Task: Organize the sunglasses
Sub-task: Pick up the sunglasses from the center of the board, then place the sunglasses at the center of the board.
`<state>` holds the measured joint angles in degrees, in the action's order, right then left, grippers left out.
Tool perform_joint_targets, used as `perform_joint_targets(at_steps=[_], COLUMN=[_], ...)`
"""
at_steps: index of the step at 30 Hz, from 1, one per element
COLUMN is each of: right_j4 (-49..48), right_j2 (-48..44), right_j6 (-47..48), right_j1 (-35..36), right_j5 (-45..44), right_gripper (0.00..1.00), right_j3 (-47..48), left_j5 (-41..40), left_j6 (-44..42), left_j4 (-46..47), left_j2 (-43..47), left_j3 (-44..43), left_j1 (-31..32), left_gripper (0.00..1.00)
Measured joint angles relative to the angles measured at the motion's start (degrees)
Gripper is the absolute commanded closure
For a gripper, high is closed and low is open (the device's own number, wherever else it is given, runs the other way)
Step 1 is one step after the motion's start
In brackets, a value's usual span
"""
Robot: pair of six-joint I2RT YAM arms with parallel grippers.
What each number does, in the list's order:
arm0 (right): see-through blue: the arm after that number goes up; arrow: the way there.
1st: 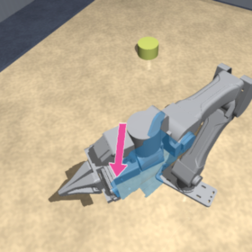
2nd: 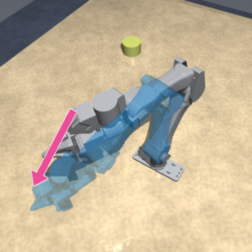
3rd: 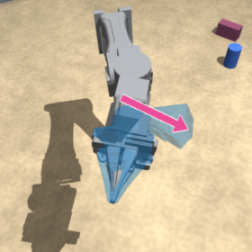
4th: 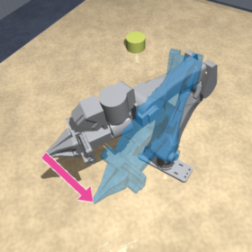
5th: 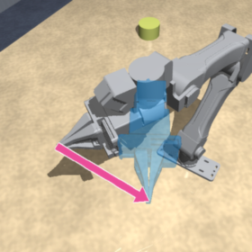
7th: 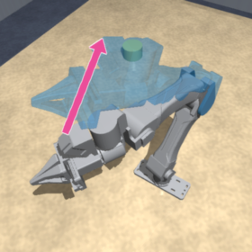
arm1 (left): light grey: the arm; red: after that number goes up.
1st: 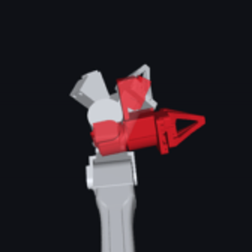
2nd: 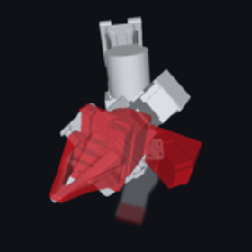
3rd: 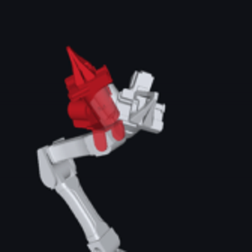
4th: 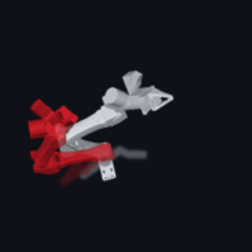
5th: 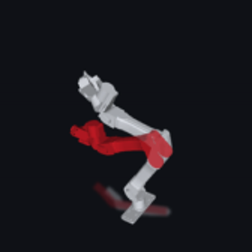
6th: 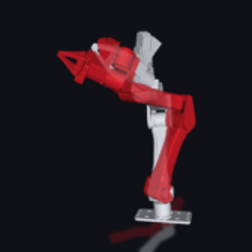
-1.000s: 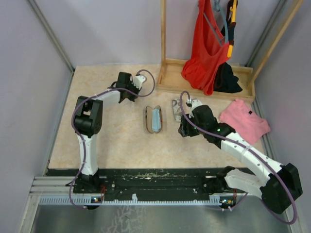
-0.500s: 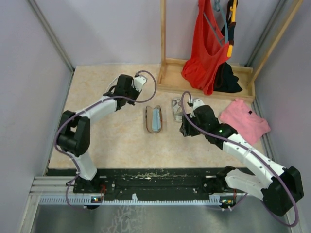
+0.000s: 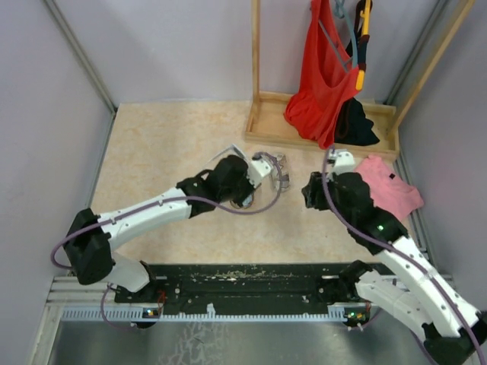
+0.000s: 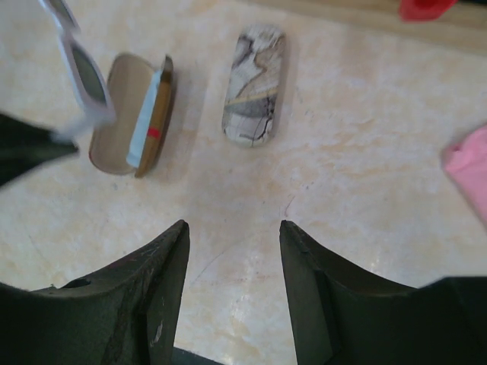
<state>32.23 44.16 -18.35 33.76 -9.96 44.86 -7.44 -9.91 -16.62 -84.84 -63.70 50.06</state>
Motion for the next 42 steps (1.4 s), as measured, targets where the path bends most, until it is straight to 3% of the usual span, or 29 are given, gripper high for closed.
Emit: perform_joint_targets(at_steps=[7, 13, 20, 27, 36, 42], right_j4=[1.77, 1.42, 1.86, 4.42, 8.74, 12.2], right_j2=[-15.28, -20.22, -24.61, -24.98, -23.43, -21.57], right_j6=[0.26, 2.1, 2.75, 1.75, -1.33, -4.02], right_j1=[0.0, 0.0, 0.0, 0.0, 0.0, 0.0], right_j5=[-10.38, -11.96, -8.72, -5.33, -7.26, -11.02], right_gripper=[0.49, 0.49, 0.49, 0.49, 0.49, 0.49], right_j3=[10.12, 16.7, 16.52, 13.22, 12.13, 11.74], left_j5=[4.35, 11.04, 17.05, 19.02, 18.36, 17.62], left_j6=[-0.72, -5.2, -11.02, -15.39, -16.94, -15.78], left_j4=[0.63, 4.39, 3.72, 2.51, 1.77, 3.91], left_j2=[0.5, -6.54, -24.15, -30.93, -34.18, -33.0], left_j3=[0.0, -1.49, -13.07, -16.57, -19.15, -15.87], left_j1=[15.96, 21.64, 23.02, 23.47, 23.04, 22.03], left_gripper=[0.99, 1.0, 0.99, 0.93, 0.64, 0.56])
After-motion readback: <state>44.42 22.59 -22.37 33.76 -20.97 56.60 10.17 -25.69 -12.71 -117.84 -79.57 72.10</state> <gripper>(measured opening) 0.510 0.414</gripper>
